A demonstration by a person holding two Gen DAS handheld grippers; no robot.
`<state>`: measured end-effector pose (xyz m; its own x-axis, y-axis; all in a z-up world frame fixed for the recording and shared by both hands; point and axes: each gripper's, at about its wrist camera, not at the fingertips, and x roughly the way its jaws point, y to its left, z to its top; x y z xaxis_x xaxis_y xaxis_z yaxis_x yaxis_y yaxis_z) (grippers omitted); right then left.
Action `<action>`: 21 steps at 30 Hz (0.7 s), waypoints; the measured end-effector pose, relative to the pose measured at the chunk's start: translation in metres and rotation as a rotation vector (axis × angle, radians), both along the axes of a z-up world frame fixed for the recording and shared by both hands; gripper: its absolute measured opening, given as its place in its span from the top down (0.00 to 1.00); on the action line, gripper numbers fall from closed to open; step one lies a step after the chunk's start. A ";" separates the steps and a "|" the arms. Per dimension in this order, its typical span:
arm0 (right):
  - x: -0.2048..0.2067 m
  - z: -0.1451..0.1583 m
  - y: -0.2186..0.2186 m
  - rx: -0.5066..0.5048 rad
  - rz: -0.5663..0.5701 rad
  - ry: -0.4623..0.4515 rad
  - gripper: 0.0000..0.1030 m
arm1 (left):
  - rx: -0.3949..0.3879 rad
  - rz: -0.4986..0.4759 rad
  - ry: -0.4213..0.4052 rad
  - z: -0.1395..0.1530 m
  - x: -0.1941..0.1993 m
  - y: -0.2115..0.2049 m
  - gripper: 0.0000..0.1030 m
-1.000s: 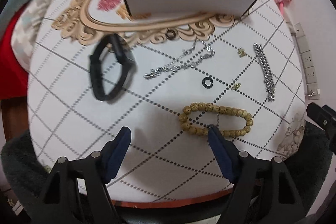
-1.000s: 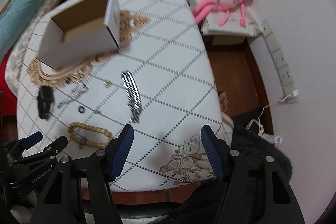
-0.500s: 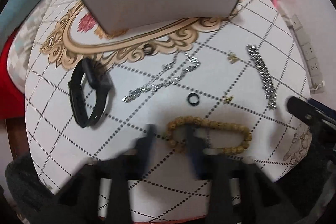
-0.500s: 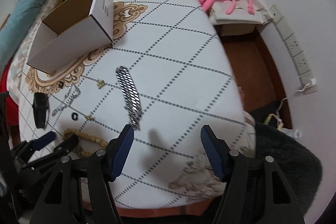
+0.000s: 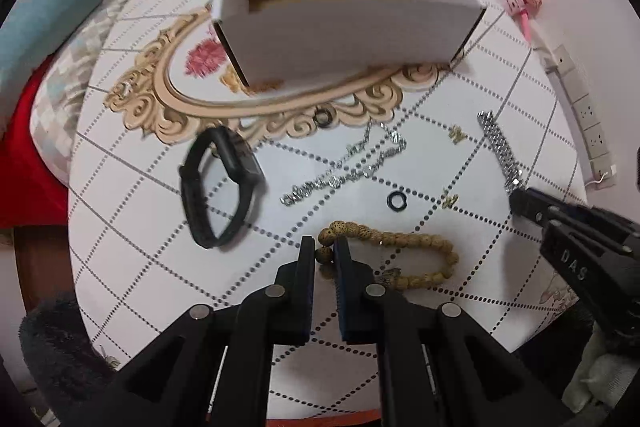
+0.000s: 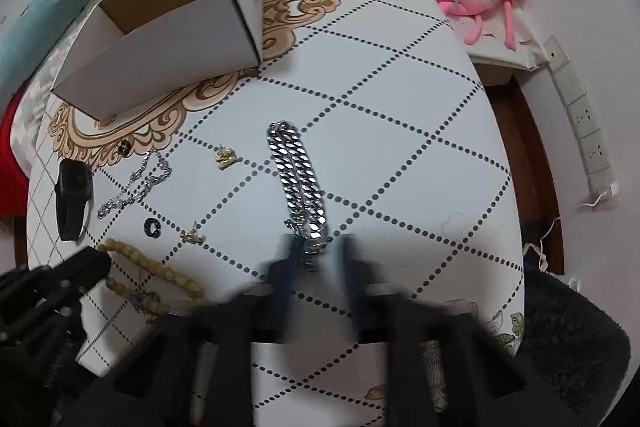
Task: Organize jewelry
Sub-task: 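Carry both bracelets into the white box while both tools open to release them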
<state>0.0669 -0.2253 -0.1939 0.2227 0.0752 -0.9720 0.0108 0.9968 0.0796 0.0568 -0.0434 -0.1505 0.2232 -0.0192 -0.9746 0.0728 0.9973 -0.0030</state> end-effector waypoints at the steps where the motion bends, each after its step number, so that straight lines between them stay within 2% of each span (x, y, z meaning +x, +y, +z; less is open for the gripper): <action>1: -0.001 0.001 0.000 0.014 -0.006 -0.006 0.91 | -0.002 -0.001 -0.012 0.004 -0.001 0.002 0.94; 7: -0.010 0.024 -0.006 0.099 -0.015 -0.056 0.92 | -0.035 -0.011 -0.065 0.022 0.000 -0.001 0.94; 21: -0.002 0.094 0.007 0.259 0.057 -0.135 0.93 | -0.139 -0.009 -0.209 0.104 0.017 -0.002 0.94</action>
